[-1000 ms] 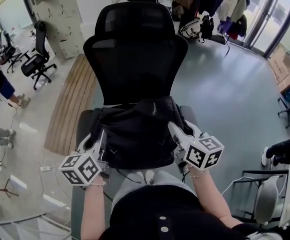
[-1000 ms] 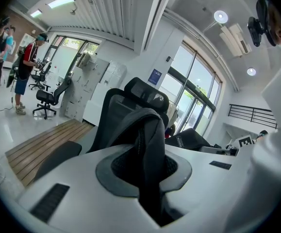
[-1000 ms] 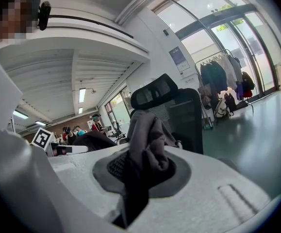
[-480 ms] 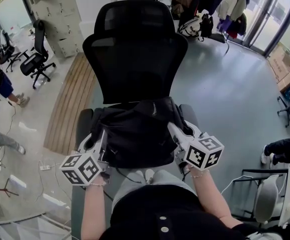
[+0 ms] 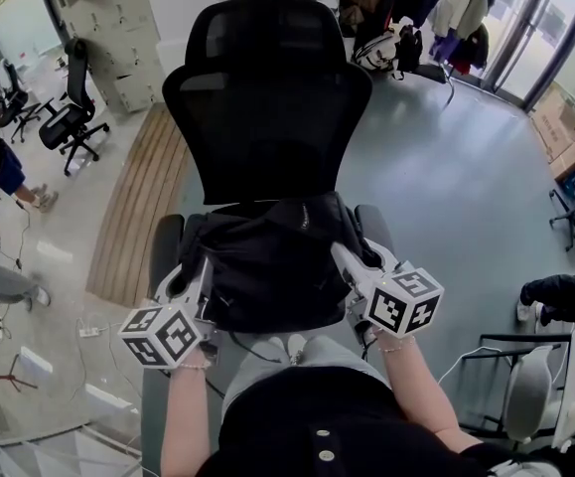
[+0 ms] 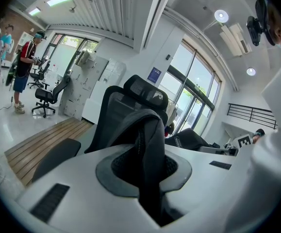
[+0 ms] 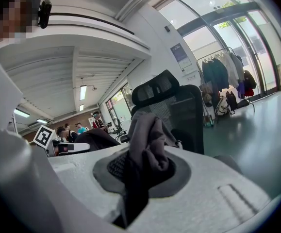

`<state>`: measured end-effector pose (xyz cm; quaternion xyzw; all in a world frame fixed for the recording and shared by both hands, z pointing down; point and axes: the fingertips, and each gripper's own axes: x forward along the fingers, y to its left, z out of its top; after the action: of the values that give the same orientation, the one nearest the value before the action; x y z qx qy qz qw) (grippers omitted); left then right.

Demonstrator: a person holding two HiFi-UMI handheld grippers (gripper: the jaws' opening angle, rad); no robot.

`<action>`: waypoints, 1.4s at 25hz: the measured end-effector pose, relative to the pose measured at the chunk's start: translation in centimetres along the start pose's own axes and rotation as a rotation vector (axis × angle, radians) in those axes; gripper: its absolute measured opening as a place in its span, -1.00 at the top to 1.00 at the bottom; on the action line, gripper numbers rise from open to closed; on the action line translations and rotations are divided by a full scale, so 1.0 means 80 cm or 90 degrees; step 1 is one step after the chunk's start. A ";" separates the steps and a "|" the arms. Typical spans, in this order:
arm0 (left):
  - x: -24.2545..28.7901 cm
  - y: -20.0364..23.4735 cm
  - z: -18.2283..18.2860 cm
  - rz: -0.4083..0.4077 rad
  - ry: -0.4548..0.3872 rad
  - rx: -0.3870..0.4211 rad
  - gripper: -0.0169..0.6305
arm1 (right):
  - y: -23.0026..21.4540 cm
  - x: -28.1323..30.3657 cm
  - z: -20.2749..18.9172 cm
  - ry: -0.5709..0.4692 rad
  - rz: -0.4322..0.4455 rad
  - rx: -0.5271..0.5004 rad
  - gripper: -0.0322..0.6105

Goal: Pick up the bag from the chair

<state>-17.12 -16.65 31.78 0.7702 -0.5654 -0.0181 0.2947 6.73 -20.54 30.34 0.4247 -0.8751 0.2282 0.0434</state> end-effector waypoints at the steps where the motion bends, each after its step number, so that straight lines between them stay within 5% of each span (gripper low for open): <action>1: 0.000 0.000 0.000 -0.001 0.001 0.000 0.75 | 0.000 0.000 0.000 0.000 0.000 0.001 0.71; 35: 0.006 -0.005 -0.007 -0.006 0.016 0.006 0.75 | -0.002 0.002 -0.006 0.011 0.000 0.001 0.72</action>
<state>-16.41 -16.79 32.24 0.7743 -0.5583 -0.0071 0.2980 6.69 -20.54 30.87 0.4225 -0.8746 0.2325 0.0503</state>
